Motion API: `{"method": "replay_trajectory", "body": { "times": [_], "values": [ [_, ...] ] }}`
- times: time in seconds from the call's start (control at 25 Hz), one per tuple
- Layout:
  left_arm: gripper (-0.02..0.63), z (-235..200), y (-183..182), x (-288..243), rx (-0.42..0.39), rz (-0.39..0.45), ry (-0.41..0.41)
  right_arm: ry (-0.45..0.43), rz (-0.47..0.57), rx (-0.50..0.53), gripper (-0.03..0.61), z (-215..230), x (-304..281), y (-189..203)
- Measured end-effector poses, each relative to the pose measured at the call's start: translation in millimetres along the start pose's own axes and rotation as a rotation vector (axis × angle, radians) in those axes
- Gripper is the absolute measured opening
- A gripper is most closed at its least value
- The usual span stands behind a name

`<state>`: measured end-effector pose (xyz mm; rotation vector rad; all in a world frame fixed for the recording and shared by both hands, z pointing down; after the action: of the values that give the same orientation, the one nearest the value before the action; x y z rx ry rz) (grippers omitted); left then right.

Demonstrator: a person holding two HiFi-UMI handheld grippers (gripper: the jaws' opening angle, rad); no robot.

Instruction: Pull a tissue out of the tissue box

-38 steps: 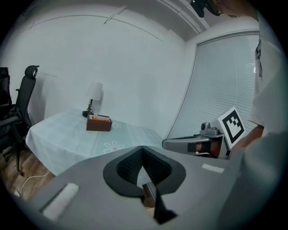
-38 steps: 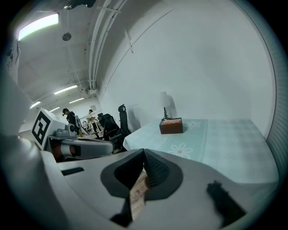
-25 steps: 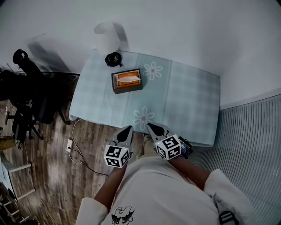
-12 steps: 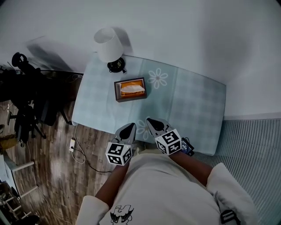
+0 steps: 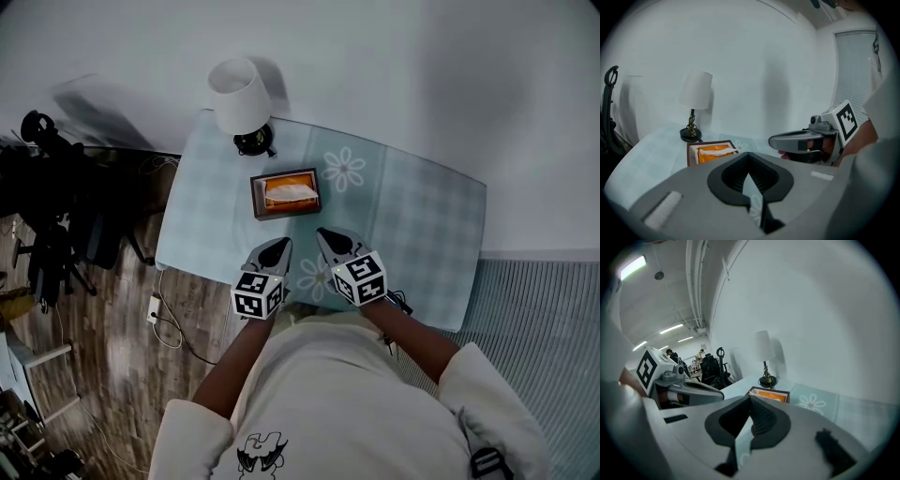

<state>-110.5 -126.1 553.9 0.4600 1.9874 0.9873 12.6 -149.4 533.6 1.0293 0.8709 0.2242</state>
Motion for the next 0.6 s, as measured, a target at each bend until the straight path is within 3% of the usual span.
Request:
{"method": "replay_trajectory", "body": {
  "times": [0.6],
  "values": [
    [0.006, -83.3, -2.2, -79.0, 0.047, -0.112, -0.101, 0.051, -0.151, 0.135, 0.012, 52.3, -104.0, 6.3]
  ]
}}
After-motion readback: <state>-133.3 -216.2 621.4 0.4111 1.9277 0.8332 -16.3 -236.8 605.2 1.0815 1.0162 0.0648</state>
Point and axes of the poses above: the fingertips, and each gripper's own axes: x backward along the fingers, z to its right, y out of its underside, the point moved 5 cm from there along x, backward along the fingers, and after that the axes turned 3 degrees about -z, right-handed, at the moved point
